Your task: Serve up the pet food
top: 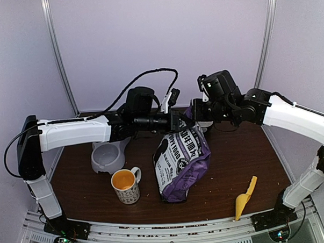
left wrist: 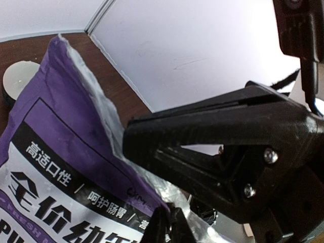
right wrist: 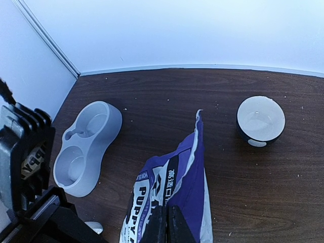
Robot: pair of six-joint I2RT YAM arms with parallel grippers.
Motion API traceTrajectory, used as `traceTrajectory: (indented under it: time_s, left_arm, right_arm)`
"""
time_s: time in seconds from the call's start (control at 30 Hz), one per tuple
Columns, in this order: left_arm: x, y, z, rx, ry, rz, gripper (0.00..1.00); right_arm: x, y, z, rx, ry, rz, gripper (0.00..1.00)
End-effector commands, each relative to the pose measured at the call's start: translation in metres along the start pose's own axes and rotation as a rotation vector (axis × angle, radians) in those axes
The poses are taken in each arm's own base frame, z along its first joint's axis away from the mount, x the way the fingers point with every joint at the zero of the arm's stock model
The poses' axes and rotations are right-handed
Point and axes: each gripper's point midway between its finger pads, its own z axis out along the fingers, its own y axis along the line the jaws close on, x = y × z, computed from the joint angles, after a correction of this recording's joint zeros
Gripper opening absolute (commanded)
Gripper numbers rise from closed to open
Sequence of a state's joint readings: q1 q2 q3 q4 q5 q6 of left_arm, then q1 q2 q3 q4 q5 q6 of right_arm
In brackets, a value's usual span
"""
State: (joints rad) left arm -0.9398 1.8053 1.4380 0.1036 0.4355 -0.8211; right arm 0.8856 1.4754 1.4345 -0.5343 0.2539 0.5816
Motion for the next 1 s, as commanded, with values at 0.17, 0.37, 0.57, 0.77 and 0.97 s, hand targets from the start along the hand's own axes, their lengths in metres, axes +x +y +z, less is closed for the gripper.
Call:
traceTrajectory:
  time_s: [0.17, 0.37, 0.57, 0.77, 0.97]
  left_arm:
    - [-0.013, -0.007, -0.005, 0.0, -0.069, 0.023, 0.0]
    - [-0.019, -0.011, -0.014, 0.001, -0.115, 0.043, 0.0]
    - [-0.019, -0.012, -0.015, 0.013, -0.118, 0.046, 0.0]
    - [-0.019, -0.015, -0.017, 0.019, -0.119, 0.052, 0.0]
    - [-0.02, -0.016, -0.02, 0.019, -0.13, 0.063, 0.0]
  right_arm:
    - [0.002, -0.007, -0.005, 0.019, 0.001, -0.02, 0.0]
    - [0.015, -0.011, -0.003, 0.041, 0.061, -0.039, 0.0]
    - [0.021, -0.002, -0.001, -0.013, 0.086, -0.021, 0.04]
    - [0.02, 0.0, 0.002, -0.014, 0.089, -0.019, 0.08]
    - [0.026, -0.009, 0.009, 0.05, 0.109, -0.03, 0.07]
